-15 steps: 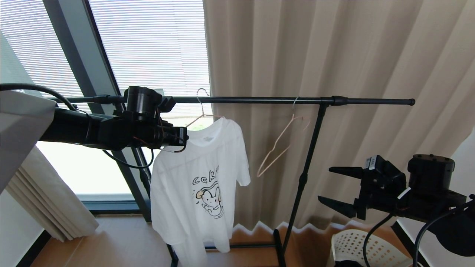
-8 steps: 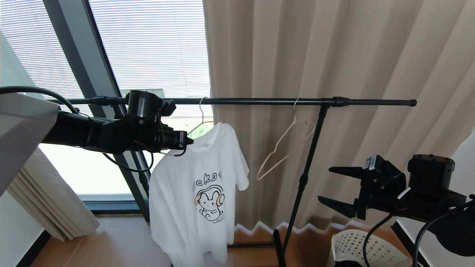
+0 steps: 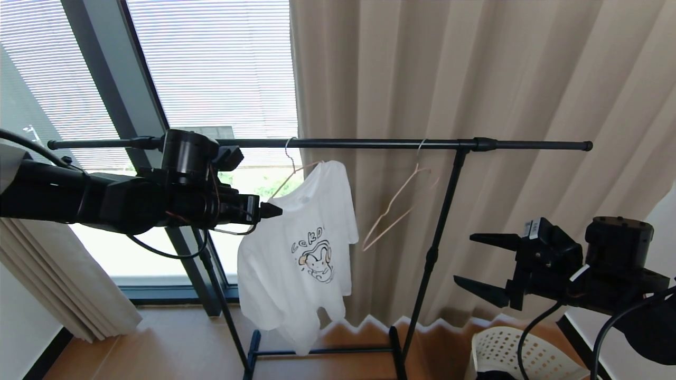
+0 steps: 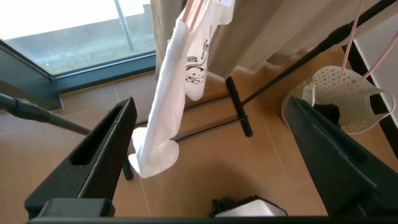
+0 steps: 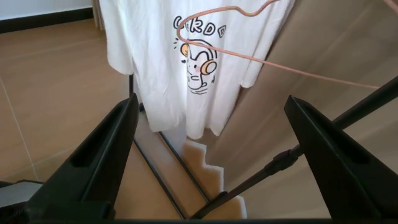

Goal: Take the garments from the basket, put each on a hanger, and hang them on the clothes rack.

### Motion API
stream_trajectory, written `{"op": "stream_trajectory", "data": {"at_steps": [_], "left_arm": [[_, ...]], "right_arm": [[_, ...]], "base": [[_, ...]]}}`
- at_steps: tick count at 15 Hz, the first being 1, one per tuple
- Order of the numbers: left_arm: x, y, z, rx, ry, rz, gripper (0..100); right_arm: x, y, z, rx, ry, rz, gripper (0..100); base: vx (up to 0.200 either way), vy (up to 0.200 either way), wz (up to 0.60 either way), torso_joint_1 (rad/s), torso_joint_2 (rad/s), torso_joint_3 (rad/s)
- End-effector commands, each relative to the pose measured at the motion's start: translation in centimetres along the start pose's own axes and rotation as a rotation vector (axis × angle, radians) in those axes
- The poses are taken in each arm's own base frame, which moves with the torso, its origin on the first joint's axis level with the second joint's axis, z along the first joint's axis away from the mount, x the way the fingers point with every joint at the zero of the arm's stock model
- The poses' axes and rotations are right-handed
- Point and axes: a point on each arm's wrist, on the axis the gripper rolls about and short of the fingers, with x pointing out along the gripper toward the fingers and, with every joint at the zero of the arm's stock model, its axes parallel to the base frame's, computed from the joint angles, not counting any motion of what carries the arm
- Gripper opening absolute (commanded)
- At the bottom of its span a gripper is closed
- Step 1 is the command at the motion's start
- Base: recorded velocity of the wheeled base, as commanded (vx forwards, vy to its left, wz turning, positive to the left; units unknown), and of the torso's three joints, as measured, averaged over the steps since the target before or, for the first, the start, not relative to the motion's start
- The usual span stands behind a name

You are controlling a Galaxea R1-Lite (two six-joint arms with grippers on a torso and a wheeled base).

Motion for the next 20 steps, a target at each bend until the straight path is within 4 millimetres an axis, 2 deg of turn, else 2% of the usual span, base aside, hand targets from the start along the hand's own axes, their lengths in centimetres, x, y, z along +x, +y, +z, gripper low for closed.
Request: {"op": "stream_trajectory", "data": {"at_steps": [1, 4, 6, 7, 8, 10, 11, 12, 13, 15, 17, 20], "left_arm": [[-4.8, -0.8, 0.1, 0.011, -0.071, -0.006, 100], [-9.9, -1.3, -2.7, 0.018, -0.114, -0.008, 100], [-12.2, -1.6, -4.7, 0.026, -0.136, -0.007, 100], [-13.4, -1.6, -5.7, 0.027, -0.149, -0.003, 100], [-15.1, -1.5, -7.7, 0.023, -0.155, 0.006, 100], [-16.9, -0.8, -11.1, -0.004, -0.138, 0.043, 100], [-18.1, -0.7, -13.6, -0.015, -0.146, 0.061, 100], [-18.8, -0.6, -15.2, -0.02, -0.157, 0.076, 100], [-19.4, -0.6, -16.3, -0.023, -0.174, 0.086, 100], [-20.9, -0.9, -17.7, -0.019, -0.221, 0.085, 100], [-21.9, -1.4, -20.3, -0.006, -0.238, 0.067, 100], [-22.8, -1.7, -21.9, 0.02, -0.279, 0.058, 100]], "right_arm": [[-1.1, 0.1, 2.2, -0.042, -0.051, -0.032, 100], [-4.3, 1.2, 6.5, -0.03, -0.112, -0.266, 100], [-6.0, 2.6, 7.4, -0.03, -0.127, -0.333, 100], [-6.7, 3.4, 7.2, -0.024, -0.117, -0.354, 100], [-7.8, 4.8, 6.6, -0.012, -0.092, -0.402, 100], [-9.3, 6.6, 5.4, 0.013, -0.057, -0.437, 100], [-10.6, 8.2, 4.5, 0.027, -0.032, -0.48, 100], [-11.4, 9.3, 4.1, 0.029, -0.027, -0.503, 100], [-12.2, 10.4, 3.5, 0.035, -0.025, -0.514, 100], [-13.2, 11.0, 3.3, 0.111, -0.02, -0.547, 100], [-14.9, 13.3, 3.1, 0.204, -0.024, -0.548, 100], [-16.8, 16.3, 2.3, 0.194, -0.031, -0.552, 100]], "base": [[0.0, 0.0, 0.0, 0.0, 0.0, 0.0], [0.0, 0.0, 0.0, 0.0, 0.0, 0.0], [0.0, 0.0, 0.0, 0.0, 0.0, 0.0], [0.0, 0.0, 0.0, 0.0, 0.0, 0.0], [0.0, 0.0, 0.0, 0.0, 0.0, 0.0], [0.0, 0.0, 0.0, 0.0, 0.0, 0.0], [0.0, 0.0, 0.0, 0.0, 0.0, 0.0], [0.0, 0.0, 0.0, 0.0, 0.0, 0.0], [0.0, 0.0, 0.0, 0.0, 0.0, 0.0], [0.0, 0.0, 0.0, 0.0, 0.0, 0.0], [0.0, 0.0, 0.0, 0.0, 0.0, 0.0], [0.0, 0.0, 0.0, 0.0, 0.0, 0.0]]}}
